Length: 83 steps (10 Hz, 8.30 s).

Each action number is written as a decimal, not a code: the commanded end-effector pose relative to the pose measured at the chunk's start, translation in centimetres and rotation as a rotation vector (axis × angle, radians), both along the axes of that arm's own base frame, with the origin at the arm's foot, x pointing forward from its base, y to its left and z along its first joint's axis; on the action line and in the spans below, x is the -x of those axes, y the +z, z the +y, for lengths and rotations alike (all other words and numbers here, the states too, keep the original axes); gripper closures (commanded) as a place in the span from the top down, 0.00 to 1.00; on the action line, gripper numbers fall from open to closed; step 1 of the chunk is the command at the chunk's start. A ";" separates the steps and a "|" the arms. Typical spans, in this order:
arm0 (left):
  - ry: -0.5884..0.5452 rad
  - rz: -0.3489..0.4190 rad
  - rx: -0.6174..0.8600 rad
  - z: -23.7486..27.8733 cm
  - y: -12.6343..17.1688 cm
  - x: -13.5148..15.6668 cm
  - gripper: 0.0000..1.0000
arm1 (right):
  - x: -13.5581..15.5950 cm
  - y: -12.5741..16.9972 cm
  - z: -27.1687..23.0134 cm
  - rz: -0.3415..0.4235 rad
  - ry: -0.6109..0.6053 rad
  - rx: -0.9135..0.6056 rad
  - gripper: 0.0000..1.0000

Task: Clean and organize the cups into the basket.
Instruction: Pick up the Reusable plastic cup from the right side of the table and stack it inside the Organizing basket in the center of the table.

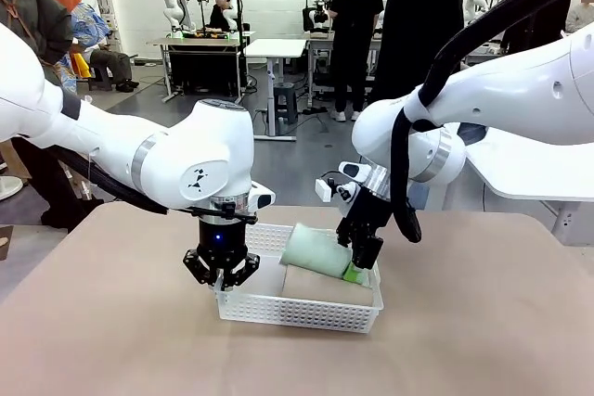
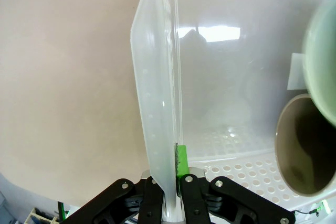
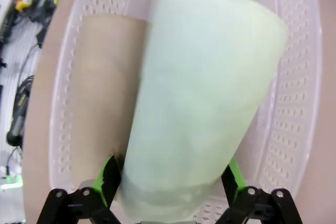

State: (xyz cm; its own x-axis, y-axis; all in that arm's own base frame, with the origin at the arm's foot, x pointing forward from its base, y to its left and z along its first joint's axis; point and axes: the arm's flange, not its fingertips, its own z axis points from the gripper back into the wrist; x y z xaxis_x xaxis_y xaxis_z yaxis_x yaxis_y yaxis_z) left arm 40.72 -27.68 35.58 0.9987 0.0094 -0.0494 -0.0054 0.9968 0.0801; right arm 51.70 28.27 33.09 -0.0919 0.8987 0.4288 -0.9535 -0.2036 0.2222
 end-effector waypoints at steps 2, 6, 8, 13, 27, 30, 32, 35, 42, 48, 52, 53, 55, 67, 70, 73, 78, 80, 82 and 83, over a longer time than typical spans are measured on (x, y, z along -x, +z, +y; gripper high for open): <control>-0.002 0.001 -0.004 0.0 -0.1 0.0 0.00 | 0.3 -0.7 0.0 0.017 0.028 -0.003 1.00; -0.002 0.001 -0.004 0.0 -0.1 0.0 0.00 | 0.4 -0.9 0.2 0.015 0.028 -0.045 1.00; -0.002 0.001 -0.004 0.0 -0.1 0.0 0.00 | 1.6 0.5 0.7 -0.012 0.060 -0.079 1.00; -0.002 0.001 -0.004 0.0 -0.1 0.0 0.00 | 4.7 4.3 0.2 -0.041 0.062 -0.108 1.00; -0.002 0.001 -0.004 0.0 -0.1 0.0 0.00 | 4.5 3.8 0.4 -0.294 0.044 0.097 1.00; -0.002 0.001 -0.004 0.0 -0.1 0.0 0.00 | 8.2 8.6 -3.6 -0.298 -0.010 -0.046 1.00; -0.002 0.001 -0.004 0.0 -0.1 0.0 0.00 | 12.6 12.7 -9.8 -0.346 -0.098 -0.107 1.00; -0.002 0.001 -0.004 0.0 -0.1 0.0 0.00 | 17.9 13.4 -19.5 -0.333 -0.179 -0.261 1.00; -0.002 0.001 -0.004 0.0 -0.1 0.0 0.00 | 16.2 9.6 -41.5 -0.381 -0.324 -0.857 1.00; -0.002 0.001 -0.004 0.0 -0.1 0.0 0.00 | 14.2 3.4 -44.1 -0.252 -0.358 -0.851 1.00; -0.002 0.001 -0.004 0.0 -0.1 0.0 0.00 | 14.2 3.4 -44.1 -0.252 -0.358 -0.851 1.00; -0.002 0.001 -0.004 0.0 -0.1 0.0 0.00 | 14.2 3.4 -44.1 -0.252 -0.358 -0.851 1.00; -0.002 0.001 -0.004 0.0 -0.1 0.0 0.00 | 14.2 3.4 -44.1 -0.252 -0.358 -0.851 1.00; -0.002 0.001 -0.004 0.0 -0.1 0.0 0.00 | 11.1 -5.9 -40.6 -0.189 -0.388 -0.721 1.00; -0.002 0.001 -0.004 0.0 -0.1 0.0 0.00 | 9.7 -8.3 -39.3 -0.166 -0.383 -0.706 1.00; -0.002 0.001 -0.004 0.0 -0.1 0.0 0.00 | 8.6 -9.1 -37.3 -0.156 -0.358 -0.728 1.00; -0.002 0.001 -0.004 0.0 -0.1 0.0 0.00 | 6.0 -10.4 -35.2 -0.093 -0.380 -0.790 1.00; -0.002 0.001 -0.004 0.0 -0.1 0.0 0.00 | 5.0 -10.9 -34.3 -0.071 -0.382 -0.793 1.00; -0.002 0.001 -0.004 0.0 -0.1 0.0 0.00 | 4.1 -11.0 -34.0 -0.062 -0.397 -0.801 1.00; -0.002 0.001 -0.004 0.0 -0.1 0.0 0.00 | 3.9 -11.2 -33.7 -0.055 -0.400 -0.805 1.00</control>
